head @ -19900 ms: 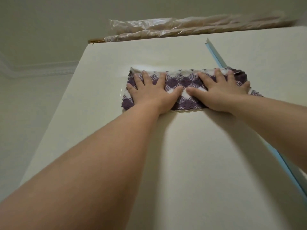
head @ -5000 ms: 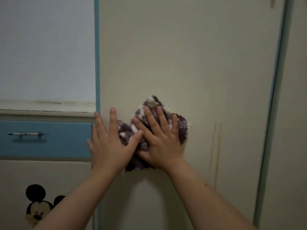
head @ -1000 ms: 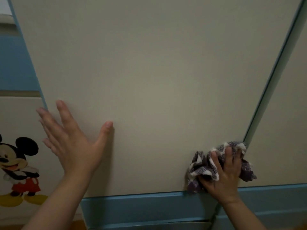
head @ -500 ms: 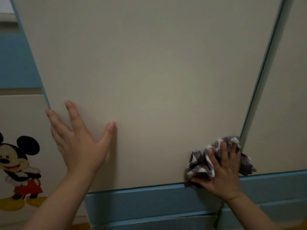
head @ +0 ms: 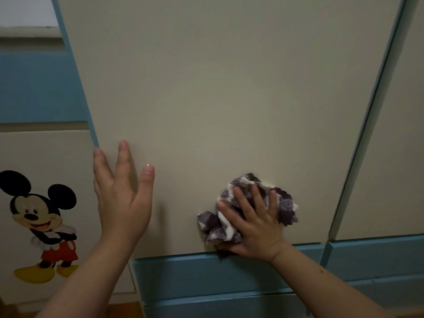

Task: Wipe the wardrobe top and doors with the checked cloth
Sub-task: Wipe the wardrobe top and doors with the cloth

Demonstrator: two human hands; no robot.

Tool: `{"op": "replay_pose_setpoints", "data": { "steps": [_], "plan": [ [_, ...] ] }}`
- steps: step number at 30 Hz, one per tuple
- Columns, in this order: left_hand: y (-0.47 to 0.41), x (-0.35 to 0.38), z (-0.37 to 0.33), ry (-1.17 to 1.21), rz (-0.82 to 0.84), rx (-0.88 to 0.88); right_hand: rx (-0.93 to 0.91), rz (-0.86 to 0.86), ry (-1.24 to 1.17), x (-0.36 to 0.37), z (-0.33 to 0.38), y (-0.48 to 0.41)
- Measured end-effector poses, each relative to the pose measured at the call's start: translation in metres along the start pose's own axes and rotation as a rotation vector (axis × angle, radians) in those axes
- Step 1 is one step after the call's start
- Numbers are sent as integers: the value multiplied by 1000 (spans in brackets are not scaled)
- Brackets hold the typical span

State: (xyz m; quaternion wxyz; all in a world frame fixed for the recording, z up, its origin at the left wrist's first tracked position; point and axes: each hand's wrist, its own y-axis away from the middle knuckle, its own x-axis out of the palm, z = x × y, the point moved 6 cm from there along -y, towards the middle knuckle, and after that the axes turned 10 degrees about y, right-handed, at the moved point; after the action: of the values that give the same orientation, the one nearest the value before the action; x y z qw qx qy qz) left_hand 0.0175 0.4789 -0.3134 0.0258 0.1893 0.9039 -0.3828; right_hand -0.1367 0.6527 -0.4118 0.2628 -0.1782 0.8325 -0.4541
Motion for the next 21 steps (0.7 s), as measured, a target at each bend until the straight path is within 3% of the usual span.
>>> {"op": "replay_pose_setpoints", "data": {
  "steps": [5, 16, 21],
  "plan": [
    [10, -12, 8, 14, 39, 11, -146, 9, -52, -1, 45, -28],
    [32, -24, 38, 90, 21, -109, -226, 2, -122, 1, 142, -76],
    [28, -28, 38, 96, 31, -114, -324, 28, -6, 0, 164, -89]
  ]
}}
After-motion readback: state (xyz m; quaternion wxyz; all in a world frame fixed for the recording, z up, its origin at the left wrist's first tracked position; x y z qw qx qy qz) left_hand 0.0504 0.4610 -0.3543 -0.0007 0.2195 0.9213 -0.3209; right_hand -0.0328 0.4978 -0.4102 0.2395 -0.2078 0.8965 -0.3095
